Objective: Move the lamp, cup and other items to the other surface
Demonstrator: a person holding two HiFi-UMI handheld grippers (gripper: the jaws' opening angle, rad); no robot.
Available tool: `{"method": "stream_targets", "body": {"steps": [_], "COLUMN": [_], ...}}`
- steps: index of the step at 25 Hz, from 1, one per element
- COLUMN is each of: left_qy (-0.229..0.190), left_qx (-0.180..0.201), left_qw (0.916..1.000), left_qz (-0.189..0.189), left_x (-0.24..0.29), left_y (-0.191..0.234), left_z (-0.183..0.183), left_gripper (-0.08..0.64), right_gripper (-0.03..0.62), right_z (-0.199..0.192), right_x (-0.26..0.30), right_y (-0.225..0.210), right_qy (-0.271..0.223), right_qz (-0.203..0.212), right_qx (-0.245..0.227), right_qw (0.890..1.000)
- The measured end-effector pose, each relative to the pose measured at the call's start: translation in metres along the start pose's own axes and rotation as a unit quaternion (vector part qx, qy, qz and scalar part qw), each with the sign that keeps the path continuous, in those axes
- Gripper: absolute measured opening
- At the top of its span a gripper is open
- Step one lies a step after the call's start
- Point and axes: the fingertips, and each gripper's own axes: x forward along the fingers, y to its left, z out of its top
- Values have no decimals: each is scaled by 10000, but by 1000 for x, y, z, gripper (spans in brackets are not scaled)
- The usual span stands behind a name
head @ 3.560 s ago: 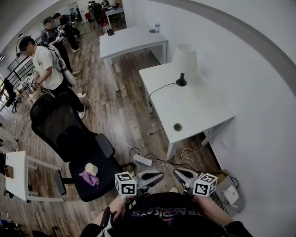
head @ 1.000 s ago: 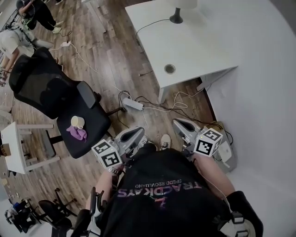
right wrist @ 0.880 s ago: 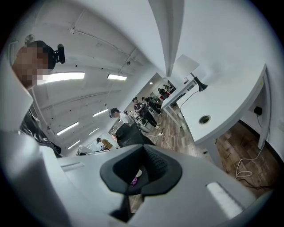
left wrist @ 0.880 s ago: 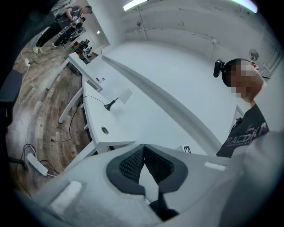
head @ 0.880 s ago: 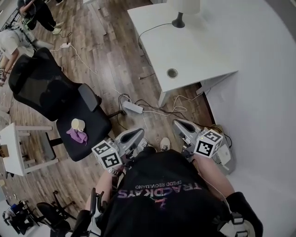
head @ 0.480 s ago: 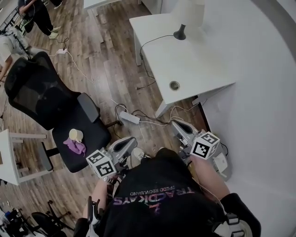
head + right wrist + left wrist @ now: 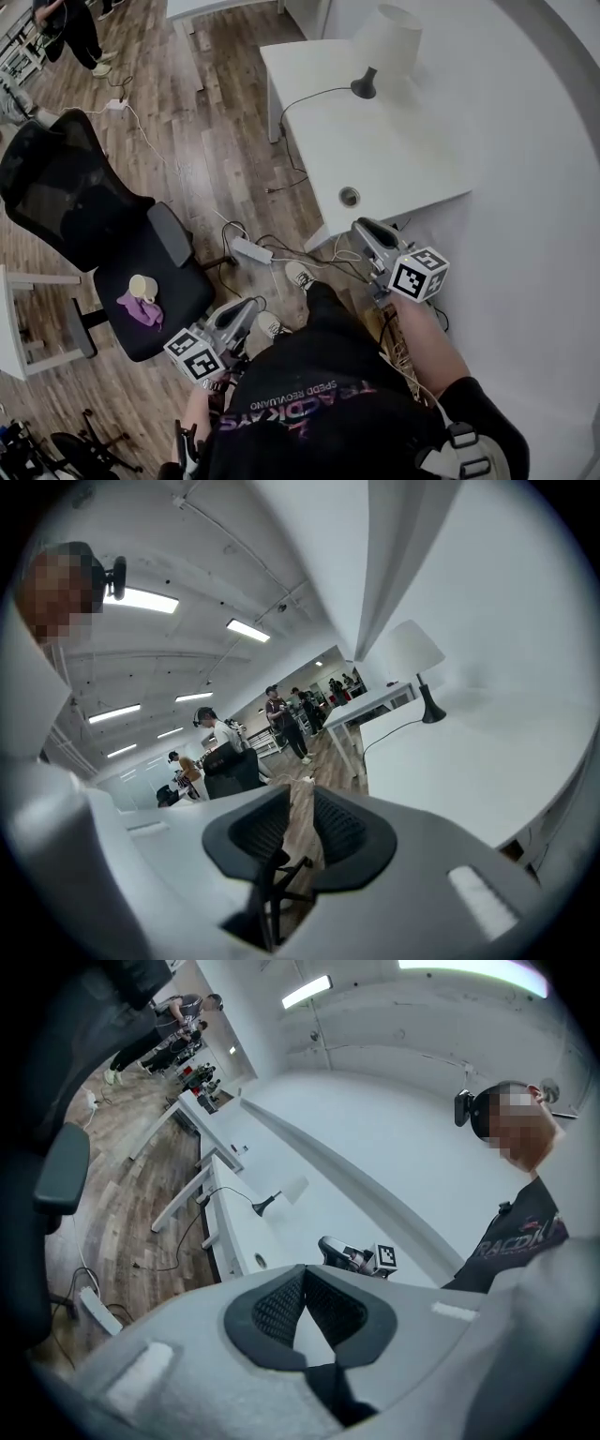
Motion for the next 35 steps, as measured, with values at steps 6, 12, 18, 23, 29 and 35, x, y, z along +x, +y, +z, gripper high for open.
{"method": "stream_targets", "body": {"steps": [6, 12, 18, 23, 29, 35], "left_qy": [-713, -890, -962, -777, -801, -685], "left_qx": [1, -109, -512, -633, -899, -1174], "left_qw": [9959, 9905, 9814, 9783, 9692, 9622], "left_qz": [565, 1043, 1582, 1815, 2148, 2359], "left_x": [11, 28, 41, 57, 54, 55], "left_y": [21, 31, 53, 60, 68, 70], "left_z": [47, 64, 65, 63, 55, 40], "left_gripper": [3, 3, 3, 3, 3, 3], "right_gripper": [108, 166, 160, 173, 217, 229], "right_z": [69, 131, 173, 190, 207, 219], "right_x": [50, 115, 177, 217, 253, 281], "right_y": [-93, -204, -309, -369, -410, -428], "right_qy": [16, 298, 334, 260, 240, 80], "right_qz": [-602, -1264, -1930, -2338, -2591, -2627], "right_qx": [-526, -1015, -1355, -1170, -1205, -1209], "right_qw": [9968, 9863, 9712, 9649, 9580, 9573]}}
